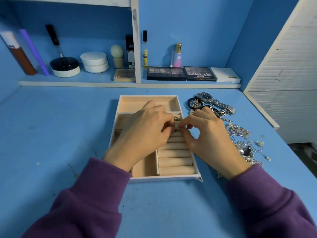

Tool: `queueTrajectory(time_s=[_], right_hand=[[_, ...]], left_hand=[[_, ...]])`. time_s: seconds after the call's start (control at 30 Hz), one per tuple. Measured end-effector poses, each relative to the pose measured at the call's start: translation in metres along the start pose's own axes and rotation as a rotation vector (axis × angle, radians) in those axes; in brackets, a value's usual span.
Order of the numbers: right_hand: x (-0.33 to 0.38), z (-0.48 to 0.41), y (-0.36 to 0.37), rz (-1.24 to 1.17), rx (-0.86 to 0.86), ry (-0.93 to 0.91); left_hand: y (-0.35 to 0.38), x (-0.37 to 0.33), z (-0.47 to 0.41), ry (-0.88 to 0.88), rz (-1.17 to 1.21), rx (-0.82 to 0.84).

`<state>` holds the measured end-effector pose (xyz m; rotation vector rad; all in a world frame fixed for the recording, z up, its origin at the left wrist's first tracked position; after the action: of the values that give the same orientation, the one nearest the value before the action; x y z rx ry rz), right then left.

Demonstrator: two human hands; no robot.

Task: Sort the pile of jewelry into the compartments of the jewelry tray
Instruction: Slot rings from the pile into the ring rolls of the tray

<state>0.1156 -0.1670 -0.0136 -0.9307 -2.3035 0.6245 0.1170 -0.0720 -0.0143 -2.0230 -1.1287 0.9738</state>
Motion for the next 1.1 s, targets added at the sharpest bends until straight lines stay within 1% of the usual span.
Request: queueTrajectory(time_s=[0.2,0.87,0.97,1.1], right_hand=[[0.002,-0.001,0.001,0.001,-0.004,-0.020],[-0.001,0.001,0.002,-0.015,0.020,0.006],[-0.006,0.001,0.003,-0.056,0.037,0.055],[-0.018,-0.003,-0.008,-0.162,0.046,0.186]], left_hand=[[0.000,0.000,0.002,0.032,-0.047,-0.003],[-0.001,0.005,0.004,-0.019,-0.059,-0.005],[-0.001,0.006,0.004,-0.042,-0.044,0.001],[-0.003,0.009,0.004,-0.061,-0.039,0.016]])
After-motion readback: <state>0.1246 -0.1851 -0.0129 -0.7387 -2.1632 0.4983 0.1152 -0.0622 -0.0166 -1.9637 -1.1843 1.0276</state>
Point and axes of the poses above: each hand's wrist, its own z-axis away from the middle knuckle, its own y-axis out of the palm, x = y × z, the point moved 10 cm from there along -z, towards the middle knuckle, and after that the axes turned 14 degrees about -x, right-handed, at the moved point
